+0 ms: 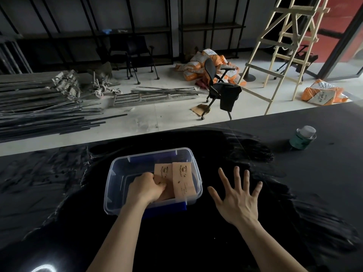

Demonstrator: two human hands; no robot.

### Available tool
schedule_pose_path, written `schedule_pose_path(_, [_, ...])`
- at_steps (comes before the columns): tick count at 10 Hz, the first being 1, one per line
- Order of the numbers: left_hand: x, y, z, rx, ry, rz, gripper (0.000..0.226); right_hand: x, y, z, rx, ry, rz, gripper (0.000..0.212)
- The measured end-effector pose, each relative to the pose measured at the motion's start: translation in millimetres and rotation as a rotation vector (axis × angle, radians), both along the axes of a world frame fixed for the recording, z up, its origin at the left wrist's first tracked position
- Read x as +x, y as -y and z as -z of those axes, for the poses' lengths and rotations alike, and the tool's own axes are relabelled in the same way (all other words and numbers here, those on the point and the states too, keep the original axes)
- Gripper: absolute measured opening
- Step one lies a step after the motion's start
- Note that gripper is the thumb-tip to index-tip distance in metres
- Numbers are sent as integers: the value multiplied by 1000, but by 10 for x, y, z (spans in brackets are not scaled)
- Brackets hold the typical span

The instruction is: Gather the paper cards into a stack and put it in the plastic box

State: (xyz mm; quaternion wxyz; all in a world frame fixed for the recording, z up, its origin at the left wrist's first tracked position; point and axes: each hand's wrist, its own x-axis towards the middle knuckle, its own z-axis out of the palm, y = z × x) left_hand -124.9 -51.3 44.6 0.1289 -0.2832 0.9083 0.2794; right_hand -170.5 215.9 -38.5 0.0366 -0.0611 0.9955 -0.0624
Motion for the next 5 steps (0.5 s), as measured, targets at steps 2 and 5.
schedule_pose_path(2, [11,-27,-21,-18,21,28,42,4,-4,3,-12,-9,-7,87])
schedule_pose_path(5, [175,5,-203,-352,-102,-29,56,-20,-37,-13,-11,23,4,87])
